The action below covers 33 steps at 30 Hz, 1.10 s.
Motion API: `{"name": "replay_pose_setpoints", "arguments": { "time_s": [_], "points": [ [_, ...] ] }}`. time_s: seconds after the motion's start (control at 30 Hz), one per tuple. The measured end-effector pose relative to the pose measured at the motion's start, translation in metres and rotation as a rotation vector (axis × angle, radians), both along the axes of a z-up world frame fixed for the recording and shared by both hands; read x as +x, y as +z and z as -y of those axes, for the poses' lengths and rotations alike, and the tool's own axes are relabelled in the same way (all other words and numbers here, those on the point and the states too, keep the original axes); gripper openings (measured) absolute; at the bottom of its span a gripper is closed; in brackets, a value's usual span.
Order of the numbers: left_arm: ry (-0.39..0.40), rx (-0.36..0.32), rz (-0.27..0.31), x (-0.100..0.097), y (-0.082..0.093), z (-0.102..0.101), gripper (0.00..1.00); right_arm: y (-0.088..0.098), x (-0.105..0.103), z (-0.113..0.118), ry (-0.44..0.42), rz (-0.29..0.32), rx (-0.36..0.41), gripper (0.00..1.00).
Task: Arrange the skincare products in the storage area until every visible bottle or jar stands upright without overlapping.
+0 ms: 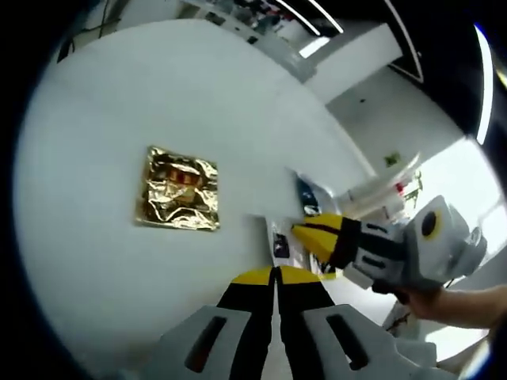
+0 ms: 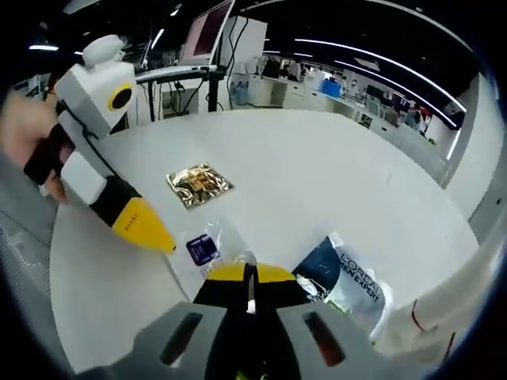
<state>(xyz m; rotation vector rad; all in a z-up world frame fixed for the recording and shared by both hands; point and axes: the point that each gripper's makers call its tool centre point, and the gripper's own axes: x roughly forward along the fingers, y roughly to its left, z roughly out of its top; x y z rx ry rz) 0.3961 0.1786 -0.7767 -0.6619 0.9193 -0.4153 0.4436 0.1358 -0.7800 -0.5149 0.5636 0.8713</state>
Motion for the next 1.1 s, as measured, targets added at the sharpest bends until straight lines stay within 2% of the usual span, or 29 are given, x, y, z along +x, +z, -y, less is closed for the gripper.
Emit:
{"name": "replay_pose_setpoints", "arguments": {
  "time_s": [0.13, 0.33, 0.67, 0.77, 0.8, 0.9, 1.0, 1.1],
  "points": [
    [-0.006, 0.015, 0.001, 0.001, -0.002, -0.002, 0.00, -0.001, 0.001, -0.001, 0.033, 0.036, -0.047, 0.01],
    [-0.015, 0.037, 0.005, 0.002, -0.004, -0.003, 0.00, -0.001, 0.003, -0.003, 0.054, 0.051, -0.078, 0.01],
    [-0.117, 0.162, 0.075, 0.003, -0.002, -0.003, 0.00, -0.002, 0.002, -0.002, 0.043, 0.050, -0.085, 0.01],
    [-0.191, 0.291, 0.130, 0.001, 0.003, -0.007, 0.00, -0.002, 0.002, -0.002, 0.043, 0.052, -0.088, 0.01],
    [-0.203, 0.312, 0.147, 0.002, 0.005, -0.008, 0.00, -0.002, 0.002, -0.002, 0.044, 0.052, -0.089, 0.01],
    [-0.245, 0.324, 0.220, 0.010, 0.015, -0.002, 0.02, -0.002, 0.002, -0.002, 0.044, 0.052, -0.090, 0.01],
    [-0.314, 0.376, 0.297, 0.017, 0.021, 0.006, 0.06, -0.002, 0.002, -0.002, 0.039, 0.049, -0.087, 0.01],
    [-0.372, 0.417, 0.327, 0.019, 0.019, 0.016, 0.11, -0.002, 0.002, -0.002, 0.045, 0.051, -0.091, 0.01]
  ]
}}
